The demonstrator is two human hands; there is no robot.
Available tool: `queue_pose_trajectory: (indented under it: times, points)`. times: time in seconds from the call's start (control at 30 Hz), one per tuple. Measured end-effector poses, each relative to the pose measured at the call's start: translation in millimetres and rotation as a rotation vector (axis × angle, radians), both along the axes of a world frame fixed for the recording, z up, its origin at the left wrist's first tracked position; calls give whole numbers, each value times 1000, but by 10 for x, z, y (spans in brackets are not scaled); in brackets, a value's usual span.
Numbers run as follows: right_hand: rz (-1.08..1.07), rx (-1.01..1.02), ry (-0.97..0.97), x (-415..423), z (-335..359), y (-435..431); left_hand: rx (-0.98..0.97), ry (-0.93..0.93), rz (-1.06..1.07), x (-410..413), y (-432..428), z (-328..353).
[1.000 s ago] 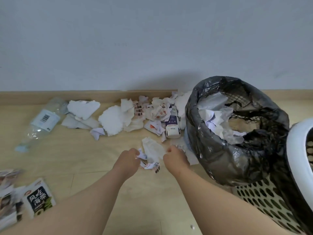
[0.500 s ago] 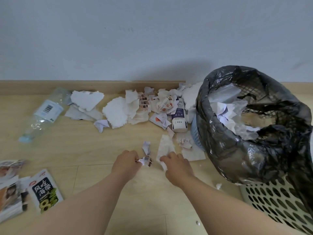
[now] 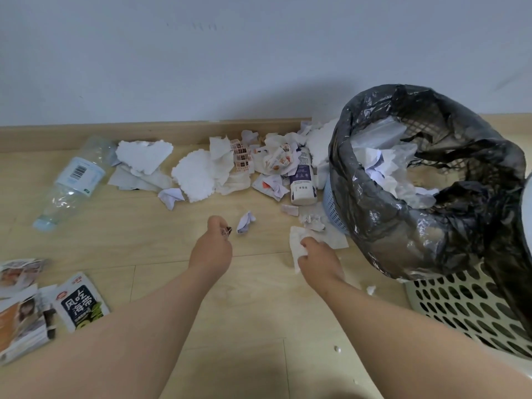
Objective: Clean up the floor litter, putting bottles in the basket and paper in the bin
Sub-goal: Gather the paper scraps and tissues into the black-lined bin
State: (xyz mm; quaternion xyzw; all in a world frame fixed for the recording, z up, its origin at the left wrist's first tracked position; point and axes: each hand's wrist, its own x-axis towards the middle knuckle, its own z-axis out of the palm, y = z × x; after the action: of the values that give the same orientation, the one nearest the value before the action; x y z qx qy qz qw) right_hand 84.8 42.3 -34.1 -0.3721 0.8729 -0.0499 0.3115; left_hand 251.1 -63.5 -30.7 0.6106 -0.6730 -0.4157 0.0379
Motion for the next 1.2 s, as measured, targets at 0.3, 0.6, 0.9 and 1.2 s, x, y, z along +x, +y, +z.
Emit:
queue_pose_trajectory:
  times: [0.3, 0.6, 0.9, 1.2]
  points:
    - [-178, -200, 63, -118, 224, -98, -14, -210, -62, -114, 37, 61]
    - [173, -5, -4, -296, 35, -233, -143, -147, -161, -319, -122, -98]
    - [434, 78, 154, -115, -158, -35, -110, -278, -483, -363, 99, -271]
    - [254, 62, -92, -195, 126, -50, -127, -502, -689, -271, 378, -199]
